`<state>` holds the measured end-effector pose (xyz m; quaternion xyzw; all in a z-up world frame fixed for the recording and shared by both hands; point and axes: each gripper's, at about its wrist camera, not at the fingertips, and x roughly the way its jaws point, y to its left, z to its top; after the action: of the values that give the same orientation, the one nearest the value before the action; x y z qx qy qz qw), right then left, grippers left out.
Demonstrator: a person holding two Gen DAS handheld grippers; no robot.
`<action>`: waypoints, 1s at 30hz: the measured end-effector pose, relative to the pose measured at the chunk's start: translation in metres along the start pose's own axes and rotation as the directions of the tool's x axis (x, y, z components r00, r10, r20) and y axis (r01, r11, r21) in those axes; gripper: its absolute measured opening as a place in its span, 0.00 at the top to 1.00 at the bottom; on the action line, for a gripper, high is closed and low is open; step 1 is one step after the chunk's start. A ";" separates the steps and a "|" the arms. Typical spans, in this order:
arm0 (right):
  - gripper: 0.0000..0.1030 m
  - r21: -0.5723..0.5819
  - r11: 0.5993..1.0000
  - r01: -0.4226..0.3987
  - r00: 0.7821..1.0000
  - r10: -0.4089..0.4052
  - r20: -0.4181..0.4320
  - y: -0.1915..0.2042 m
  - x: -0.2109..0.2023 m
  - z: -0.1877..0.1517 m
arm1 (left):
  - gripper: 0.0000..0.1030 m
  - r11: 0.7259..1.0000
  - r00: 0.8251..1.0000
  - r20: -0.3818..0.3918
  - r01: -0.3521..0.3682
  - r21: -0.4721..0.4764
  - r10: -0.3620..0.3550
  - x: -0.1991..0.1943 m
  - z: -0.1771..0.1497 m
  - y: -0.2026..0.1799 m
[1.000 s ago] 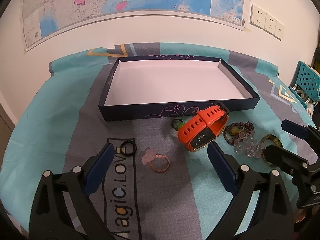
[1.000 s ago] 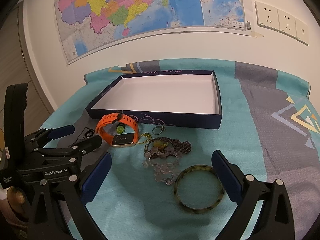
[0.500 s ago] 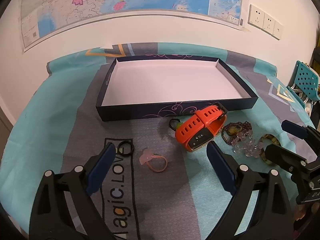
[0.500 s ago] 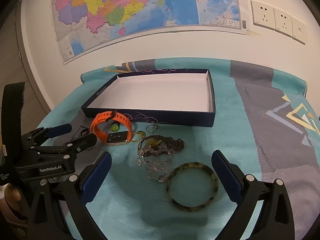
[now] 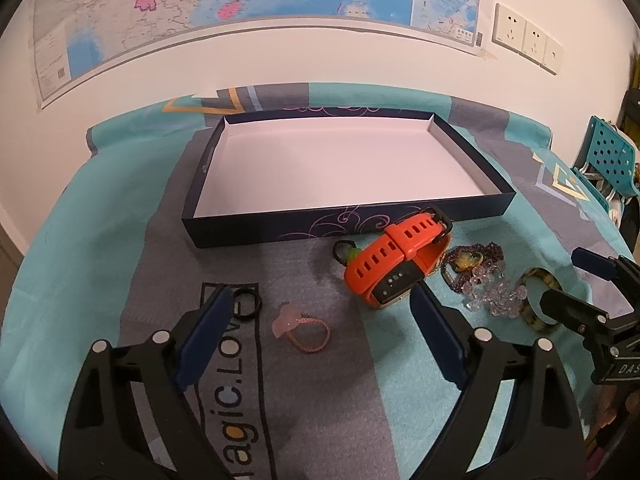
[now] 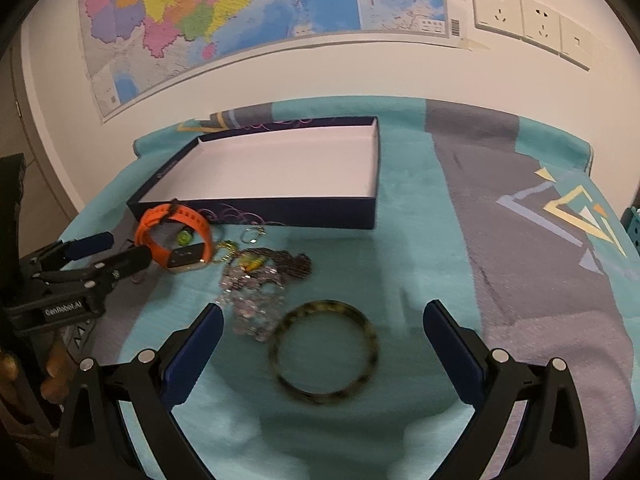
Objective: Organize jewelry
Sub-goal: 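Close left gripper on orange watch strap while right gripper closes on tortoiseshell bangle, then carry watch into box and open left gripper while right gripper releases bangle inside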
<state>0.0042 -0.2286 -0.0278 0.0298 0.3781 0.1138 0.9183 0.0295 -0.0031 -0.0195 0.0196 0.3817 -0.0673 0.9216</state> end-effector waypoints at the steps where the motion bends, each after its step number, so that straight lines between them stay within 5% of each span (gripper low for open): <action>1: 0.06 -0.003 1.000 0.005 1.000 -0.005 -0.004 -0.002 0.000 -0.001 | 0.17 1.000 1.000 -0.001 0.002 0.003 -0.002 0.001 0.001 0.000; 7: 0.13 -0.001 1.000 0.014 0.999 -0.014 -0.031 -0.013 0.001 -0.002 | 0.21 1.000 1.000 -0.005 0.006 0.017 -0.006 0.004 0.004 -0.001; 10: 0.25 -0.008 1.000 0.024 0.998 -0.024 -0.061 -0.017 0.006 -0.003 | 0.24 1.000 1.000 -0.007 0.006 0.028 -0.005 0.008 0.006 -0.002; 12: 0.43 -0.004 1.000 0.013 0.997 -0.014 -0.082 -0.019 0.010 -0.004 | 0.29 0.999 1.000 -0.015 0.011 0.031 -0.011 0.010 0.008 -0.003; 14: 0.47 -0.015 1.000 0.014 0.995 -0.016 -0.095 -0.020 0.014 -0.005 | 0.33 0.999 1.000 -0.025 0.014 0.034 -0.013 0.014 0.009 -0.003; 16: 0.51 -0.041 0.999 0.021 0.995 -0.025 -0.097 -0.017 0.016 -0.005 | 0.41 0.999 1.000 -0.030 0.011 0.036 -0.010 0.017 0.011 -0.002; 22: 0.90 -0.072 0.997 0.008 0.994 -0.016 -0.109 -0.017 0.019 -0.002 | 0.82 0.999 0.998 -0.049 0.038 0.039 -0.036 0.024 0.014 -0.001; 30: 0.94 -0.086 0.996 -0.025 0.995 0.016 -0.098 -0.018 0.008 0.007 | 0.91 0.992 0.991 -0.053 0.123 0.028 -0.121 0.017 0.024 0.004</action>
<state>0.0176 -0.2440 -0.0312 -0.0120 0.4165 0.1409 0.8981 0.0589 -0.0031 -0.0151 0.0123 0.4044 -0.1289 0.9054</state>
